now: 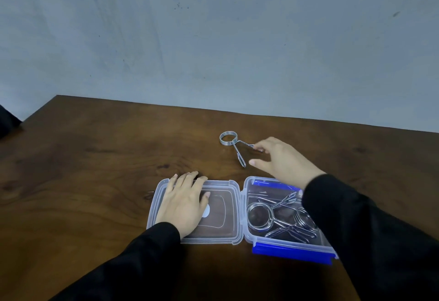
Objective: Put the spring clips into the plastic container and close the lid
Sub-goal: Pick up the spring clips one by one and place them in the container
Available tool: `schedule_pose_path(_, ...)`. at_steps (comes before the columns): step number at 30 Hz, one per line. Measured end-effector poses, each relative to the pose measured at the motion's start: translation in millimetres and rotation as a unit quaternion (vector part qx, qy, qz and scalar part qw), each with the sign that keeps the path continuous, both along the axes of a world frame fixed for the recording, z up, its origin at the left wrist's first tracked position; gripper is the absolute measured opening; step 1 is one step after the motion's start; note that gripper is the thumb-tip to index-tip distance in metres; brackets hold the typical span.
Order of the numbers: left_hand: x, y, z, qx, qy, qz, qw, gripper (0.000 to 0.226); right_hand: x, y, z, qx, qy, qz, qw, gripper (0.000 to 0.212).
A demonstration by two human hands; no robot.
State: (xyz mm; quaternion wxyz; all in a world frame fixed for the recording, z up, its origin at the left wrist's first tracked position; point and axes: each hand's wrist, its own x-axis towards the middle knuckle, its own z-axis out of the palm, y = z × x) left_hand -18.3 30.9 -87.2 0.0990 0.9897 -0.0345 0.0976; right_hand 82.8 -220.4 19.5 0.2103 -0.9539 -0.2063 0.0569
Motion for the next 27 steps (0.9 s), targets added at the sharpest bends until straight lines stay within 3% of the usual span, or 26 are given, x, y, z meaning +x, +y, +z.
schedule_pose_path(5, 1, 1, -1, -0.012, -0.001, -0.002, 1.000, 0.039, 46, 46, -17, -0.049, 0.025, -0.006, 0.998, 0.057)
schedule_pose_path(10, 0, 1, -2, -0.020, -0.005, -0.007, 1.000, 0.040, 79, 49, -25, -0.233, -0.003, 0.113, 0.966, 0.079)
schedule_pose_path(12, 1, 2, -2, -0.022, -0.008, -0.007, 1.000, 0.040, 89, 50, -25, -0.264, -0.033, 0.139, 0.954, 0.066)
schedule_pose_path(15, 1, 2, -2, -0.023, -0.009, -0.006, 1.000, 0.040, 99, 57, -23, -0.289, -0.109, 0.165, 0.937, 0.028)
schedule_pose_path(18, 1, 2, -2, -0.026, -0.008, -0.007, 1.000, 0.041, 98, 61, -23, -0.311, -0.117, 0.178, 0.926, 0.015)
schedule_pose_path(22, 1, 2, -3, -0.025, -0.009, -0.008, 1.000, 0.040, 92, 49, -20, -0.264, -0.137, 0.139, 0.945, 0.018)
schedule_pose_path(27, 2, 2, -4, -0.023, -0.006, -0.004, 1.000, 0.041, 76, 23, 24, -0.044, -0.105, -0.030, 0.993, 0.022)
